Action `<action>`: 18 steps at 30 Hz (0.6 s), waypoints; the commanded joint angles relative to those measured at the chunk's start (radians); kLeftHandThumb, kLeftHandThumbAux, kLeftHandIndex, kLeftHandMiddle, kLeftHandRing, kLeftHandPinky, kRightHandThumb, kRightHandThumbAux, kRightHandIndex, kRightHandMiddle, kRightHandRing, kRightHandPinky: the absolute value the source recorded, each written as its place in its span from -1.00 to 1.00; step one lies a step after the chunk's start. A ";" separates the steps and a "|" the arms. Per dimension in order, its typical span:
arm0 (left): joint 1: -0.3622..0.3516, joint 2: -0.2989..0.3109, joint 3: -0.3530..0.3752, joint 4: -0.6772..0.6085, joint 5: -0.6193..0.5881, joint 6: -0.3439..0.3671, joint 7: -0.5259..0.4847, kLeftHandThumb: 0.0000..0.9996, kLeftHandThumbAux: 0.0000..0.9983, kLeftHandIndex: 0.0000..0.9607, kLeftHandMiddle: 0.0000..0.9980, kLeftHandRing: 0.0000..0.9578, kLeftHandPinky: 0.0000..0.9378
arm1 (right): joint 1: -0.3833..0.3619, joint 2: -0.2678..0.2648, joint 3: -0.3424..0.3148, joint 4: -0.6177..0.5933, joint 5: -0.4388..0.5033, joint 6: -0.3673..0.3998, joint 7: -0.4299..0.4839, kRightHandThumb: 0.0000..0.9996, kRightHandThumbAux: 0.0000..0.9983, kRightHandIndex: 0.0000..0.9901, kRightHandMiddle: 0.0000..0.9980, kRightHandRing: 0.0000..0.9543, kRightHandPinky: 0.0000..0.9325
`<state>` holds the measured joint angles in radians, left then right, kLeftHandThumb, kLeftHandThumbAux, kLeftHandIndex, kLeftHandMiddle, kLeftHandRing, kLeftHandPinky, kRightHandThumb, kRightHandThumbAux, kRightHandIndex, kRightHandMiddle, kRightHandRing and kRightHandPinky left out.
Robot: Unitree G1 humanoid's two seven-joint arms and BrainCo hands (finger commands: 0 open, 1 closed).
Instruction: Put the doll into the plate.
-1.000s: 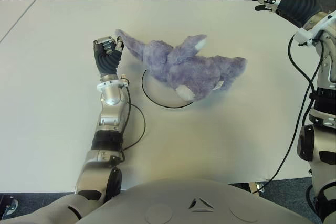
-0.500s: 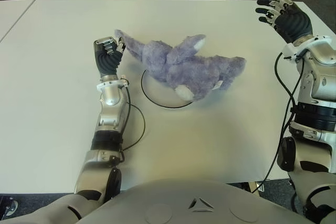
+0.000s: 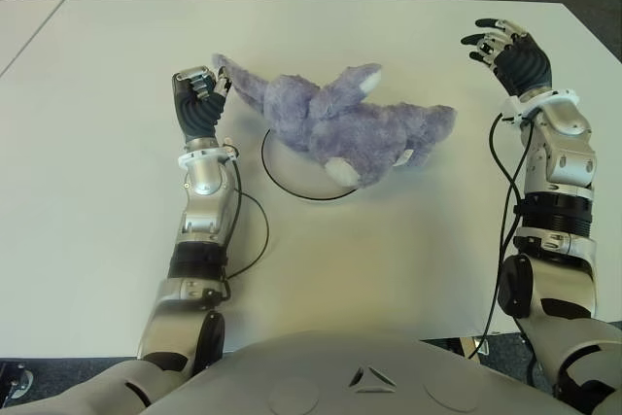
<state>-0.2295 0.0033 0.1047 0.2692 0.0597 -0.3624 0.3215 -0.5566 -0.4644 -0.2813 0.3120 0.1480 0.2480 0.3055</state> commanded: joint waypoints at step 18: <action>0.161 -0.032 0.002 0.025 0.025 0.046 0.025 0.09 0.50 0.75 0.81 0.90 0.93 | 0.038 -0.003 -0.030 0.135 0.055 -0.101 0.079 0.42 0.44 -0.14 -0.09 -0.01 0.01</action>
<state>-0.2207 0.0050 0.1039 0.2451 0.0660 -0.3442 0.3251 -0.5508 -0.4667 -0.3080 0.4002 0.1873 0.1668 0.3682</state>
